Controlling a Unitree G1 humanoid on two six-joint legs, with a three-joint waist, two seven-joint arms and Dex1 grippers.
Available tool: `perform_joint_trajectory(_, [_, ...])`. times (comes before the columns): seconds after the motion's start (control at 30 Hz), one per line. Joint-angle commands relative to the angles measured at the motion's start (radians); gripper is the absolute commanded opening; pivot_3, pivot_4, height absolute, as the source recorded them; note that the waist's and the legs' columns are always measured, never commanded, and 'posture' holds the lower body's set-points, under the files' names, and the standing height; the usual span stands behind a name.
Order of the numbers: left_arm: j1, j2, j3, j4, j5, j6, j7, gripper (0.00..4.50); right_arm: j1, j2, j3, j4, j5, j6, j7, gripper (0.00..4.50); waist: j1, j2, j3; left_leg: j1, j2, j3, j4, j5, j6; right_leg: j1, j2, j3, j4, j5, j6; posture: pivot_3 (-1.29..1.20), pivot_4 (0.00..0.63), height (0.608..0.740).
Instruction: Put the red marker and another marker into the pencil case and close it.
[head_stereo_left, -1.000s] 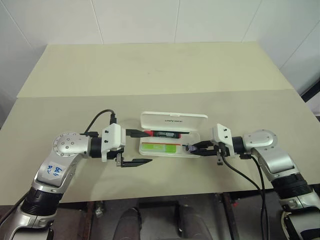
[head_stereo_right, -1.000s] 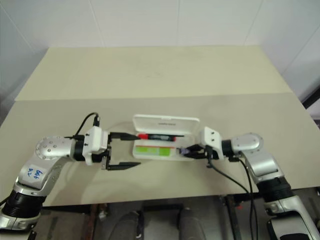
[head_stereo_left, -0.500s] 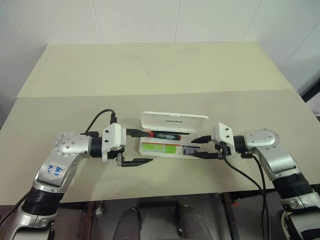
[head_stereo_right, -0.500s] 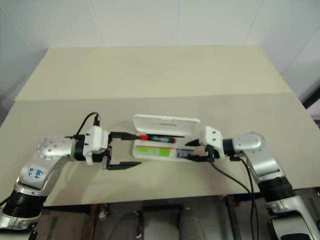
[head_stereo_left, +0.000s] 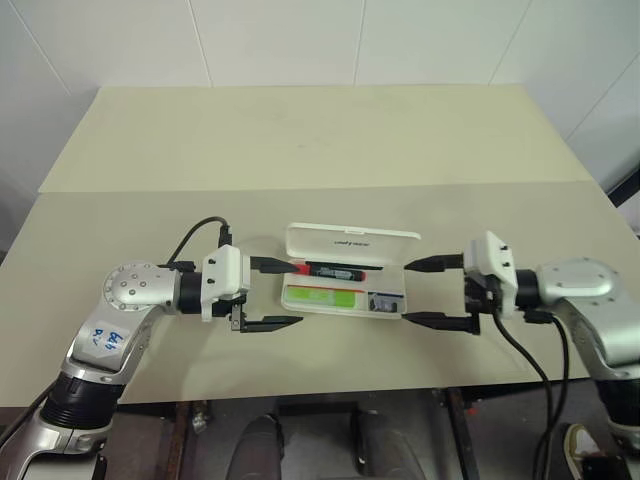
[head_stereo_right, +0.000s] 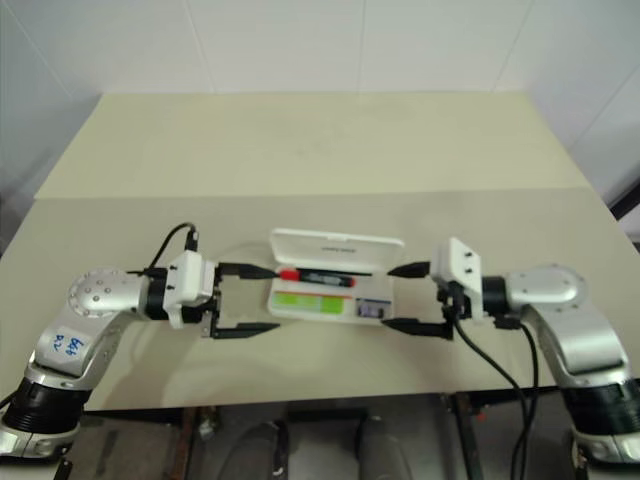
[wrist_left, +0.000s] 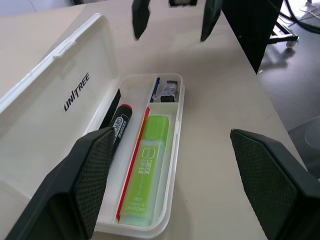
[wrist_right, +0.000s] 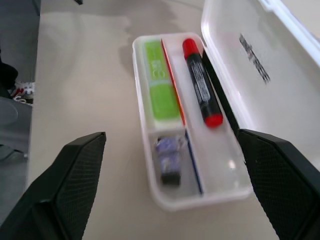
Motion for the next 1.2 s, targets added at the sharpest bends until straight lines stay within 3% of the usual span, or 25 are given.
perform_joint_trajectory(0.03, [0.01,0.009,0.04,-0.019,-0.024,-0.005,-0.001,3.95,0.072,-0.039,-0.116,-0.101,0.061,0.048,-0.036,4.46,0.0,0.0,0.0,0.0,0.0,0.0,0.0,0.0,0.0,0.0,0.0,0.0,0.0,-0.001,-0.001,0.0,0.15,0.74])
perform_joint_trajectory(0.33, [-0.01,-0.007,0.087,0.013,-0.072,0.017,0.001,3.95,0.187,0.013,-0.287,-0.169,0.098,0.014,-0.173,4.46,-0.003,0.0,0.0,0.0,0.0,0.0,0.001,0.0,0.0,0.0,0.0,0.001,0.0,-0.001,-0.003,0.0,0.15,0.74])
perform_joint_trajectory(0.73, [0.02,0.016,0.143,0.048,-0.1,0.006,-0.05,0.04,0.184,0.029,-0.213,-0.182,0.083,-0.02,-0.198,4.5,-0.003,0.0,0.0,0.0,0.0,0.0,0.0,0.0,0.0,0.0,0.0,0.0,-0.001,-0.002,-0.003,0.0,0.15,0.74])
perform_joint_trajectory(0.97, [0.033,-0.008,0.226,0.08,-0.111,0.031,0.041,0.04,0.18,0.033,-0.195,-0.16,0.07,-0.041,-0.202,4.5,-0.002,0.0,0.0,0.0,0.0,0.0,0.0,0.0,0.0,0.0,0.0,0.0,-0.002,-0.002,-0.003,0.0,0.15,0.74])
perform_joint_trajectory(1.2, [-0.039,-0.003,0.226,0.218,0.012,0.007,0.177,0.04,0.186,0.034,-0.198,-0.162,0.073,-0.043,-0.215,4.5,-0.002,0.0,0.0,0.0,0.0,0.0,0.0,0.0,0.0,0.0,0.0,0.0,-0.002,-0.001,-0.002,0.0,0.15,0.74])
